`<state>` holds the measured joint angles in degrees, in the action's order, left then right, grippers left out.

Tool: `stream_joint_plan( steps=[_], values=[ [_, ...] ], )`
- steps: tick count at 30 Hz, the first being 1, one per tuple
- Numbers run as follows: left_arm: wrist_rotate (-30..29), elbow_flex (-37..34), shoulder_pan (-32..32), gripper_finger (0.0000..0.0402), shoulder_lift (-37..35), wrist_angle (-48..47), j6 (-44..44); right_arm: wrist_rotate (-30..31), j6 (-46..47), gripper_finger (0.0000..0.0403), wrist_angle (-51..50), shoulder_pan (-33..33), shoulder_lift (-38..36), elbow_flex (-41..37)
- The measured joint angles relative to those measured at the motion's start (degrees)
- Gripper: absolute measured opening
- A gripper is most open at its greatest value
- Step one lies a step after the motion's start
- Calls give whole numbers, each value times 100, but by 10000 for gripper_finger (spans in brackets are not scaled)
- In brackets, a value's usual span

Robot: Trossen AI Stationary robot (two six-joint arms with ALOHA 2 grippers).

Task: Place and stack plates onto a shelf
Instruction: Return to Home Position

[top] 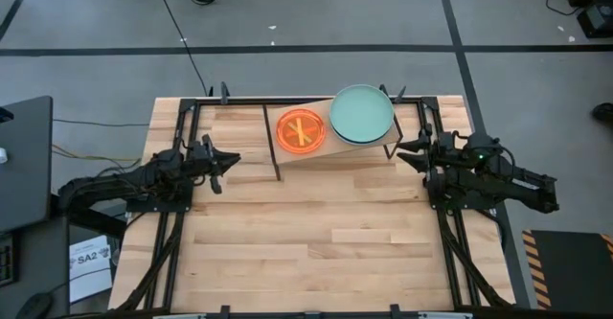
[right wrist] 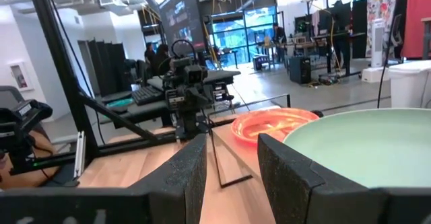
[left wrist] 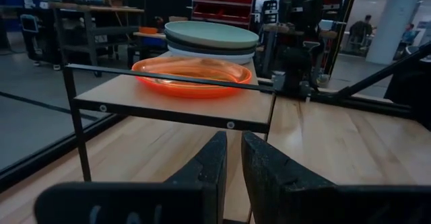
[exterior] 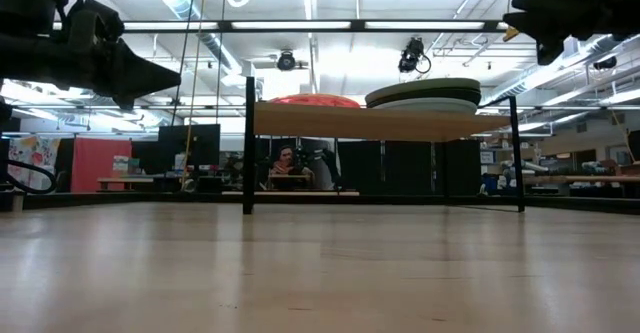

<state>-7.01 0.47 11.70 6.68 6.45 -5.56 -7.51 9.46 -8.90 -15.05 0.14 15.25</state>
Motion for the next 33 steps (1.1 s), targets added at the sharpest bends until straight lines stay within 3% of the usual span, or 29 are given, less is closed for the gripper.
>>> stream_joint_plan(
  steps=[18,33],
  values=[
    [-28,0,0,50,-4,-32,-25,-4,164,139,1309,0,0,-1149],
    [-47,-4,0,50,0,-30,11,22,211,139,1245,-1,0,-1492]
  ],
)
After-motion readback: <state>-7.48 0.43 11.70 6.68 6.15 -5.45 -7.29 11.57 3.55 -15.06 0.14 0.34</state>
